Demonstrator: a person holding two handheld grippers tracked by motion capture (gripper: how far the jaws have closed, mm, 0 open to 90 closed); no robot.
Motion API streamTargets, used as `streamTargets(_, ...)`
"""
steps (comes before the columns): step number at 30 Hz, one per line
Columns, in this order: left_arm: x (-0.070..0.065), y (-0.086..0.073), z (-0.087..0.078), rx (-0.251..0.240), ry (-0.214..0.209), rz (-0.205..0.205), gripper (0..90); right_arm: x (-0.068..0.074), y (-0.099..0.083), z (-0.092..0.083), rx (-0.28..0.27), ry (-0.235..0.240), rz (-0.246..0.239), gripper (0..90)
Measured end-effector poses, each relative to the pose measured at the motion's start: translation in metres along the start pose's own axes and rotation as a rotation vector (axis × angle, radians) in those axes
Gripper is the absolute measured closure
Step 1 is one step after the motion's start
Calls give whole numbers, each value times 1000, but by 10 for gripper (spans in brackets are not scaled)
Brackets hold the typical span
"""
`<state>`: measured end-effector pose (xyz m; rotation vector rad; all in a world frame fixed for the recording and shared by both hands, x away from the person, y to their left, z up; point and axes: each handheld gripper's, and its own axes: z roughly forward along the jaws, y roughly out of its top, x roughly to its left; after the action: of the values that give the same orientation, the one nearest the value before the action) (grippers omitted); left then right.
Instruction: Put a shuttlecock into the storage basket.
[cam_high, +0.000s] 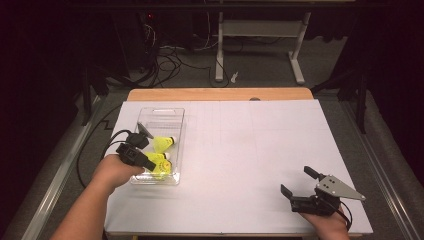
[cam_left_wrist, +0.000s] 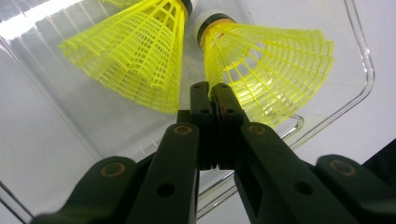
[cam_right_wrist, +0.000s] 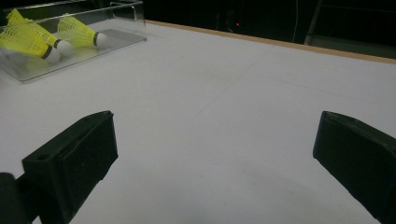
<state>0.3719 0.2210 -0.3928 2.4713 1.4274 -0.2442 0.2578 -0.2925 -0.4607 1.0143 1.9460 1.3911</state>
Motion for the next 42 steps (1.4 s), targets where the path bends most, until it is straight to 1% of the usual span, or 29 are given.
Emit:
streamTargets(1,0,-1,1,1,-1,-6,889,0,0,0,1,0,-1,5)
streamTargets(4,1,-1,3,22,12,0,885,0,0,0,1,1,0,6)
streamTargets(9,1,-2,4,26,13,3,876,0,0,0,0,1,-1,7)
streamTargets(12,1,-1,4,38,15,5,863,0,0,0,0,1,0,7)
streamTargets(18,1,-2,2,43,12,0,789,0,0,0,-1,1,2,7)
streamTargets(21,2,-2,1,35,13,-8,748,0,0,-1,-1,0,2,7)
streamTargets(24,4,-3,-1,32,16,-27,686,0,0,-1,-1,0,2,7)
streamTargets(26,5,-3,-2,35,16,-30,659,0,0,0,-1,0,2,7)
streamTargets(36,7,-5,-9,40,23,-45,585,0,0,0,0,0,3,7)
streamTargets(40,5,-6,-15,37,50,-30,530,0,0,1,0,0,3,7)
streamTargets(42,4,-5,-18,38,63,-29,494,1,0,1,0,0,3,7)
